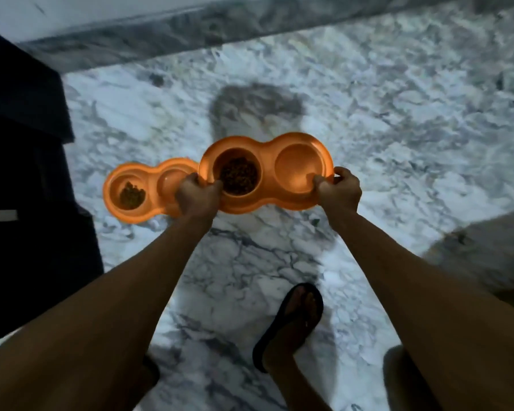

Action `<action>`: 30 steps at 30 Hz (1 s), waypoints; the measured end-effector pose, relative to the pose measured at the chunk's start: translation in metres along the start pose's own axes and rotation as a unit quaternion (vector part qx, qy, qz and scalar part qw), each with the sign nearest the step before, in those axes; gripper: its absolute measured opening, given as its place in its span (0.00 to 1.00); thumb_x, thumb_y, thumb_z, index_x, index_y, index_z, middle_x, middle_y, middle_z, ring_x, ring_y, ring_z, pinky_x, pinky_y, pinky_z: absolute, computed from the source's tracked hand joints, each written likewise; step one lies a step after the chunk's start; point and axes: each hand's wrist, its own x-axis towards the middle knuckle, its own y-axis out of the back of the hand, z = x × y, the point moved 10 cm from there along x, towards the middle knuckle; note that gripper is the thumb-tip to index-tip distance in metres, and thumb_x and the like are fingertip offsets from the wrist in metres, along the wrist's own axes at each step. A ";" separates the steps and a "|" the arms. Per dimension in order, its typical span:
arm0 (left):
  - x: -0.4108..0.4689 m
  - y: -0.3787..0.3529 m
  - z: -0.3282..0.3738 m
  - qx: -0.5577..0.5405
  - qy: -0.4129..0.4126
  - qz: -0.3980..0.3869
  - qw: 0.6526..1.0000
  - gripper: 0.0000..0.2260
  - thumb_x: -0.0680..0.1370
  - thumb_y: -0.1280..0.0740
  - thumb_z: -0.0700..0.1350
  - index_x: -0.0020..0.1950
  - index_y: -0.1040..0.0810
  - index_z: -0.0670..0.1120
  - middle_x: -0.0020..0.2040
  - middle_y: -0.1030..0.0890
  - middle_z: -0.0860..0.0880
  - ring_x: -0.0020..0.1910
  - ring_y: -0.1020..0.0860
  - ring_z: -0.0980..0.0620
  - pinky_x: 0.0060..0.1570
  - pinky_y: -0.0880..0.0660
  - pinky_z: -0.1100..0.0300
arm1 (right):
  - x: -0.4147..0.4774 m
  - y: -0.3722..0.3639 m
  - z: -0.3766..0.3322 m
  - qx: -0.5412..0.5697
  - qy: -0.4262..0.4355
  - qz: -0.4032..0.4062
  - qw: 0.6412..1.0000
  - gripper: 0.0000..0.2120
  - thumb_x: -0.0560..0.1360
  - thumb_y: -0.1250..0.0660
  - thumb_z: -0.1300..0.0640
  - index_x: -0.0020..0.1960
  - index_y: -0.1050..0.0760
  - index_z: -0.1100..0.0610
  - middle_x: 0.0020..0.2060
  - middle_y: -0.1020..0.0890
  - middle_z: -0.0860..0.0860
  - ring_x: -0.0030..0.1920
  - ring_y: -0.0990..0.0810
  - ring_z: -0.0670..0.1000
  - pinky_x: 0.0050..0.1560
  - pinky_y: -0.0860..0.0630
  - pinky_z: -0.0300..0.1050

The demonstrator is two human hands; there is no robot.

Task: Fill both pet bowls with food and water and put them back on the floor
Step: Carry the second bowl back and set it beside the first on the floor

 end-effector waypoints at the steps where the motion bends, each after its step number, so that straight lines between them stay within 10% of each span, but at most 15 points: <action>1: 0.009 -0.014 -0.016 -0.001 0.011 0.001 1.000 0.13 0.70 0.26 0.41 0.33 0.30 0.43 0.29 0.30 0.50 0.29 0.31 0.52 0.36 0.33 0.53 | 0.014 -0.011 0.014 -0.005 0.001 -0.004 1.000 0.30 0.67 0.24 0.50 0.66 0.26 0.57 0.57 0.21 0.57 0.56 0.20 0.57 0.58 0.22 0.53; 5: 0.036 -0.055 -0.060 0.022 0.029 0.011 0.999 0.13 0.71 0.26 0.45 0.48 0.21 0.37 0.43 0.20 0.41 0.42 0.24 0.47 0.39 0.31 0.54 | 0.054 -0.045 0.055 -0.023 -0.007 -0.011 1.000 0.31 0.66 0.25 0.48 0.66 0.25 0.56 0.59 0.21 0.56 0.57 0.20 0.57 0.59 0.22 0.55; 22: 0.076 -0.107 -0.116 -0.034 0.077 -0.019 0.996 0.07 0.73 0.27 0.41 0.46 0.21 0.39 0.44 0.20 0.42 0.45 0.21 0.46 0.42 0.27 0.52 | 0.096 -0.092 0.092 -0.065 0.003 -0.044 0.997 0.24 0.71 0.30 0.53 0.65 0.25 0.56 0.59 0.22 0.57 0.56 0.21 0.57 0.49 0.28 0.45; 30: 0.045 -0.075 -0.083 0.003 0.088 -0.018 0.996 0.32 0.75 0.27 0.48 0.74 0.34 0.37 0.72 0.29 0.40 0.70 0.29 0.40 0.58 0.28 0.53 | 0.070 -0.070 0.063 -0.059 -0.022 -0.066 0.996 0.30 0.75 0.30 0.48 0.73 0.32 0.58 0.69 0.28 0.58 0.65 0.25 0.57 0.55 0.28 0.45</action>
